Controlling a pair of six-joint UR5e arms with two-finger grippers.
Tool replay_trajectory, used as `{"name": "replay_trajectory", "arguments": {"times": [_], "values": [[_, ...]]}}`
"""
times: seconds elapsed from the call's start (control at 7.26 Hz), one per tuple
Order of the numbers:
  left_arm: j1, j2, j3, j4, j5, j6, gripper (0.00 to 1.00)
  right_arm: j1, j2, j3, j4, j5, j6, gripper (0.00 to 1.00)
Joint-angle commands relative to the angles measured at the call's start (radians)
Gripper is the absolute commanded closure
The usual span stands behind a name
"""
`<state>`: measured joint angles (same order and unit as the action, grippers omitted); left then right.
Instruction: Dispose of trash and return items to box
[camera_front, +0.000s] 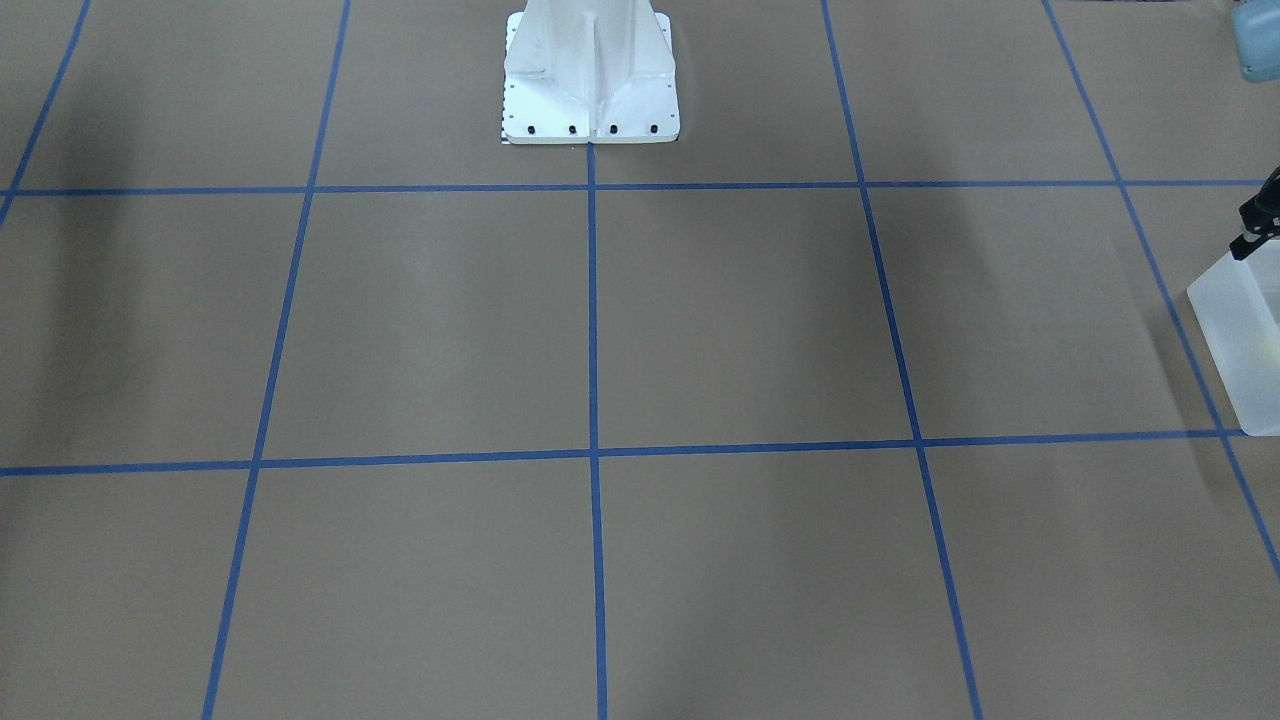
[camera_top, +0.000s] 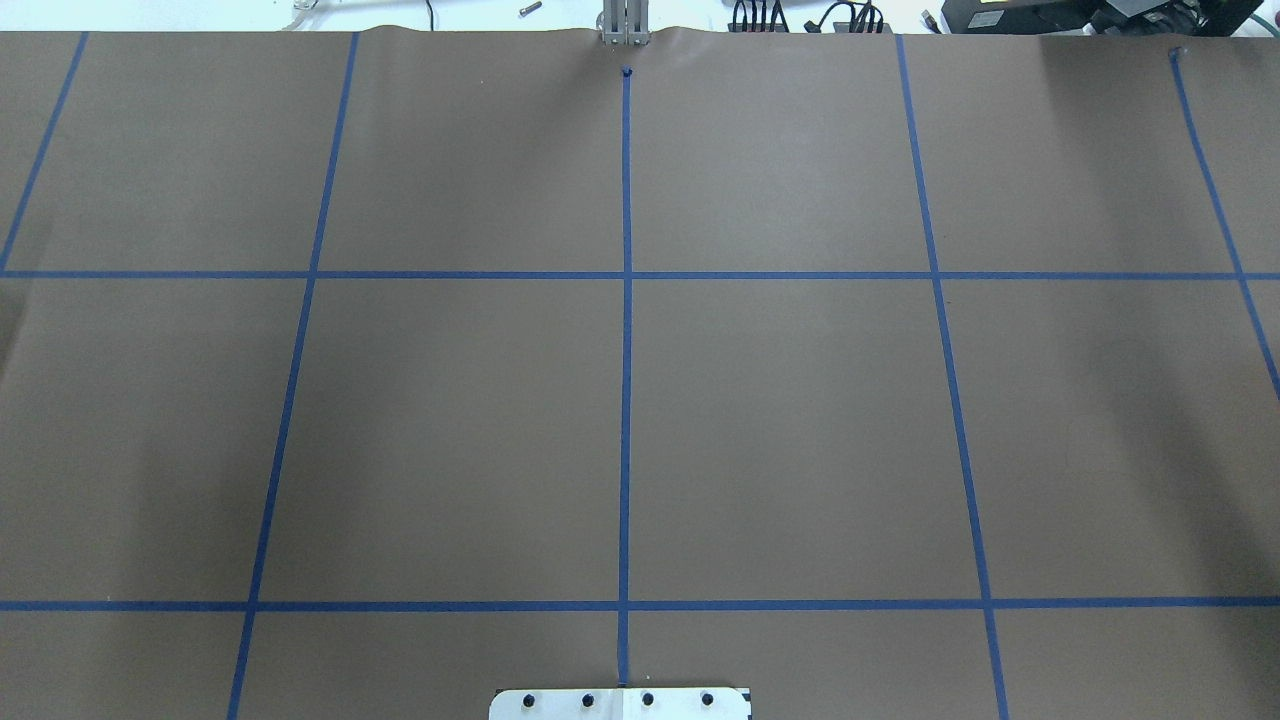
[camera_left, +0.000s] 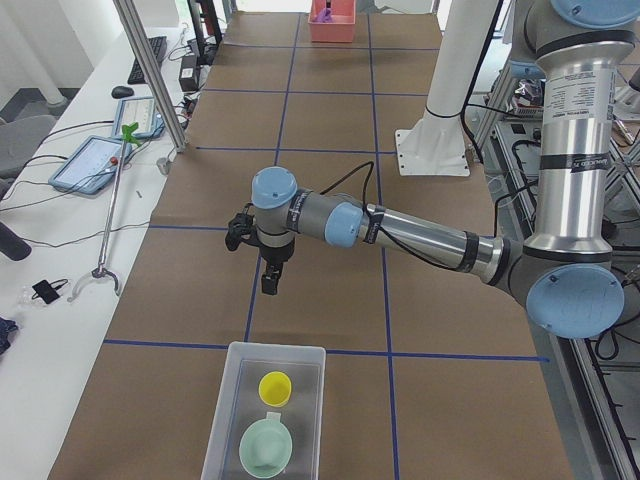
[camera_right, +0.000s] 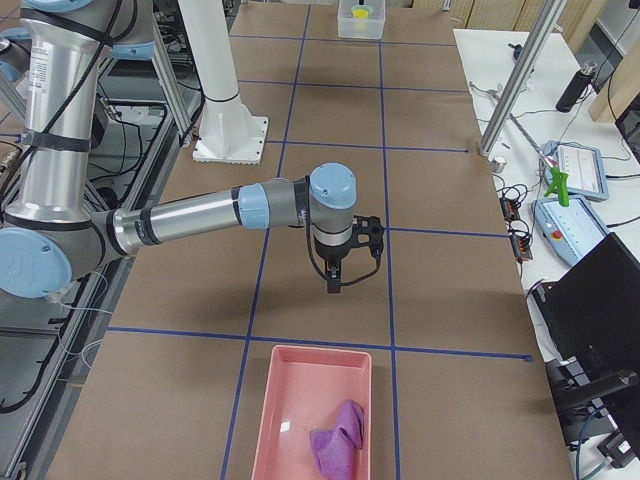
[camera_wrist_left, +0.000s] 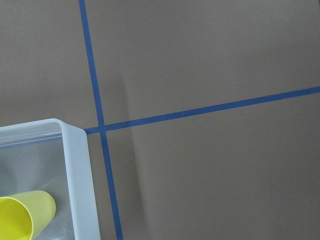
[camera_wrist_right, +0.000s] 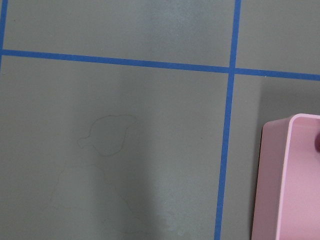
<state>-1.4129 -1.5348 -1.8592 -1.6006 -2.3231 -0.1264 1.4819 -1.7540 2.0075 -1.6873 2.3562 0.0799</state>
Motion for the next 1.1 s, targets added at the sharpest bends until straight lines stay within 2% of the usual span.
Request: {"name": "replay_trajectory", "arguments": {"times": [0.0,0.96], "values": [[0.000,0.004,-0.003,-0.002,0.001,-0.007,0.02,0.000,0.001,-0.001,0.000,0.000,0.000,0.00],[-0.004,0.033,-0.037,-0.002,-0.001,-0.005,0.02,0.000,0.008,-0.001,0.000,0.002,0.000,0.00]]}}
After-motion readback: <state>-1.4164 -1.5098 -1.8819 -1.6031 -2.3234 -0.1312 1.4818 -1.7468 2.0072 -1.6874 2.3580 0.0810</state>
